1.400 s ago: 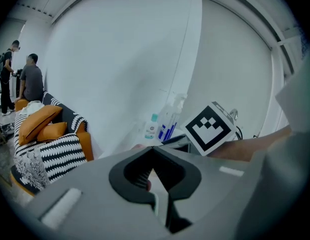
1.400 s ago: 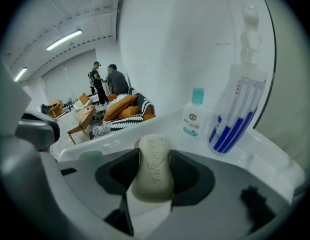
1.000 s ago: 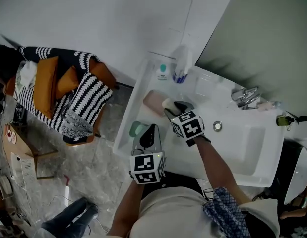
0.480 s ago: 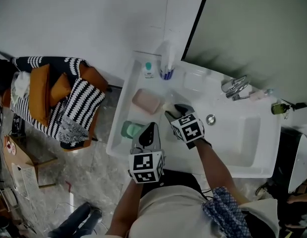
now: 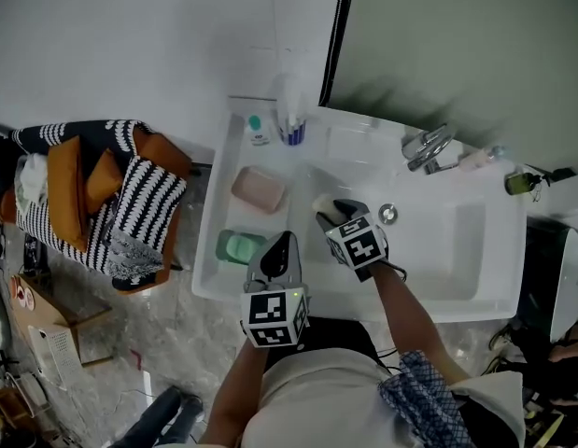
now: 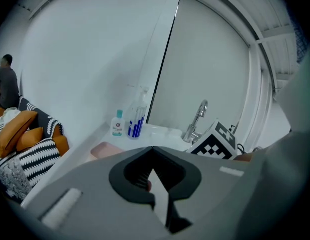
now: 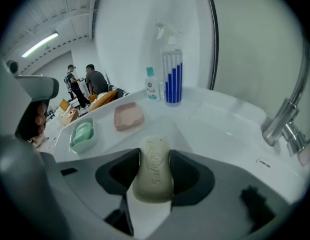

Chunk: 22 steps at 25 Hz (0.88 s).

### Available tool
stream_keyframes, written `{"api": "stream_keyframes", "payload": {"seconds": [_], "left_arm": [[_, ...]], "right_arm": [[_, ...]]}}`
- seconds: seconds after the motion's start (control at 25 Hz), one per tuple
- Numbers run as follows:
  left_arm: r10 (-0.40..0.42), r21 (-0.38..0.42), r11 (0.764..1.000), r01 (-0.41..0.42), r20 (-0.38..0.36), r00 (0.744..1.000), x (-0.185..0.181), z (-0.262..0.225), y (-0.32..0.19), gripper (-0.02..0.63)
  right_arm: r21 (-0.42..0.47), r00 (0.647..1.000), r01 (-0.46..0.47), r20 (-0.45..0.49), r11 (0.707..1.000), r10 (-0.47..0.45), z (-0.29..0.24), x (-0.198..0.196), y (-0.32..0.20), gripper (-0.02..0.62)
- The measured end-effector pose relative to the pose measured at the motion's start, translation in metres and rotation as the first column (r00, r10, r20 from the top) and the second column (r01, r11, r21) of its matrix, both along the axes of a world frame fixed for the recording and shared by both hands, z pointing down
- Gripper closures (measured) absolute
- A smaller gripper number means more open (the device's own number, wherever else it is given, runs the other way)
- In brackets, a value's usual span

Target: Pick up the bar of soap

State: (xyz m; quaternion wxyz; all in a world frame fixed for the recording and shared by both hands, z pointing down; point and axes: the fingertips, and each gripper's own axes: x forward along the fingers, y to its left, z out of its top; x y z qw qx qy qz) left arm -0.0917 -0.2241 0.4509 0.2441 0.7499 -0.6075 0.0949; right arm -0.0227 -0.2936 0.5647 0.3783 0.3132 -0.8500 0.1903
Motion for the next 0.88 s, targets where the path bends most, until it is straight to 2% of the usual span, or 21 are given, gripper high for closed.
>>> {"api": "stream_keyframes", "payload": {"seconds": [0.48, 0.88], "left_arm": [[0.054, -0.019, 0.998, -0.053, 0.024, 0.998, 0.025, 0.005, -0.006, 0.601], [0.052, -0.050, 0.998, -0.050, 0.044, 0.998, 0.030, 0.014, -0.006, 0.600]], "right_arm": [[-0.088, 0.998, -0.054, -0.043, 0.995, 0.050, 0.046, 0.044, 0.012, 0.388], [-0.153, 0.996, -0.065, -0.073, 0.986, 0.054, 0.078, 0.065, 0.020, 0.394]]}}
